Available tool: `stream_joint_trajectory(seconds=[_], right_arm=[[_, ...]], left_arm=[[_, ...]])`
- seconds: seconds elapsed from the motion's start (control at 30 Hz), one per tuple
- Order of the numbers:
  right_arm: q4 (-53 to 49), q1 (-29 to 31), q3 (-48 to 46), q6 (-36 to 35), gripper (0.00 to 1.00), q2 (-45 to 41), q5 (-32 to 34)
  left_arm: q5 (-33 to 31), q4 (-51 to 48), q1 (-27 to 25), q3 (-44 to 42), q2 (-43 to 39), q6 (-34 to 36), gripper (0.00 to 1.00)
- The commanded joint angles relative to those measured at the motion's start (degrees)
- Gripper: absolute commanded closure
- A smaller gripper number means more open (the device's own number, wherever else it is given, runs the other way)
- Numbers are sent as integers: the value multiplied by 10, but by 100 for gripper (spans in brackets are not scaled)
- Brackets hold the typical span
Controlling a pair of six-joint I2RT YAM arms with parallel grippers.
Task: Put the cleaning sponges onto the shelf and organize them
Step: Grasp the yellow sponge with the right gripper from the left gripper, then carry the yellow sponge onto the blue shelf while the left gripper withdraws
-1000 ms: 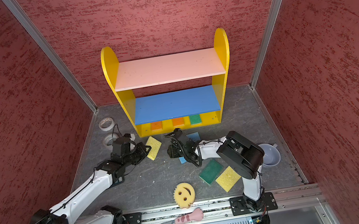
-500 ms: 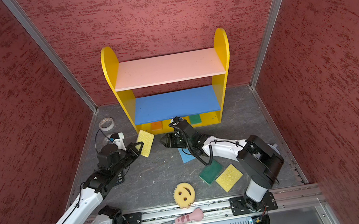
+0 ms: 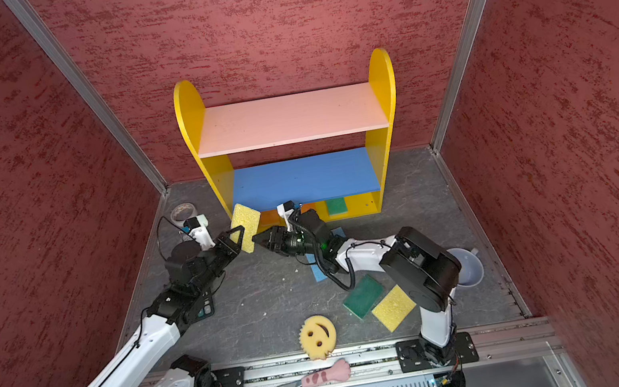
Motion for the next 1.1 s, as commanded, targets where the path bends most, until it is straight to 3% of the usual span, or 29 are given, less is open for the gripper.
stream_joint_trajectory(seconds=[0.0,0.3,0.43,0.53,0.6,0.67,0.77,0.8,0.9,1.07], right_arm=[[83,13,32,38,50,5,-17],[118,13,25,43,50,-5,-6],[137,14,25,57,56,2,-4],[142,14,28,59,67,3,-5],[125,13,34,47,87,1,-4],[90,11,39,27,100,-5,3],[-2,-5,52,-15,100,-20,11],[-48,-13,61,-37,100,-26,15],[-212,-38,107,-117,100,-33,26],[-359,-70,154,-219,100,-36,58]], left_arm=[[-4,47,-11,10,10,-13,100],[-22,50,-14,-1,10,-26,100],[-24,52,-15,-10,10,-35,100],[-28,56,-15,-19,6,-39,100],[-31,55,-15,-22,8,-39,100],[-31,52,-15,-22,9,-39,88],[-32,41,-14,-17,3,-27,31],[-37,30,-15,-13,-4,-19,21],[-65,-24,-15,4,-28,14,14],[-100,-96,-12,9,-80,56,13]])
